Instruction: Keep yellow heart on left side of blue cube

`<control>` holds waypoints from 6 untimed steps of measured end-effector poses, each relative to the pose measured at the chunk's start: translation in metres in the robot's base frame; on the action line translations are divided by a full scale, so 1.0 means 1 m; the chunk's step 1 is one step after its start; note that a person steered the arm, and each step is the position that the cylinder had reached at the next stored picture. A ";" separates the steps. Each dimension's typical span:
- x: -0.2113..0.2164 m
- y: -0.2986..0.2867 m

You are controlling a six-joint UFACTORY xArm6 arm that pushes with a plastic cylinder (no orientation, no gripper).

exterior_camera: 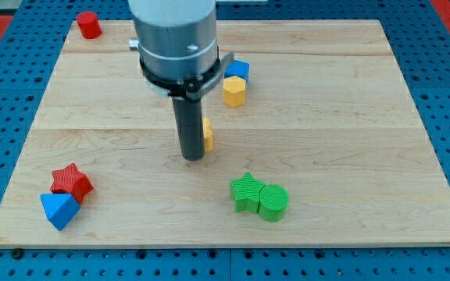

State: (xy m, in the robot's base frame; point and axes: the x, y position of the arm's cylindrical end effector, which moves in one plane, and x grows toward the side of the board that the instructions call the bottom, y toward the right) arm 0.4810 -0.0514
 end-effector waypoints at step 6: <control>-0.054 0.024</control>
State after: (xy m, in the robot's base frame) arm 0.4268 -0.0271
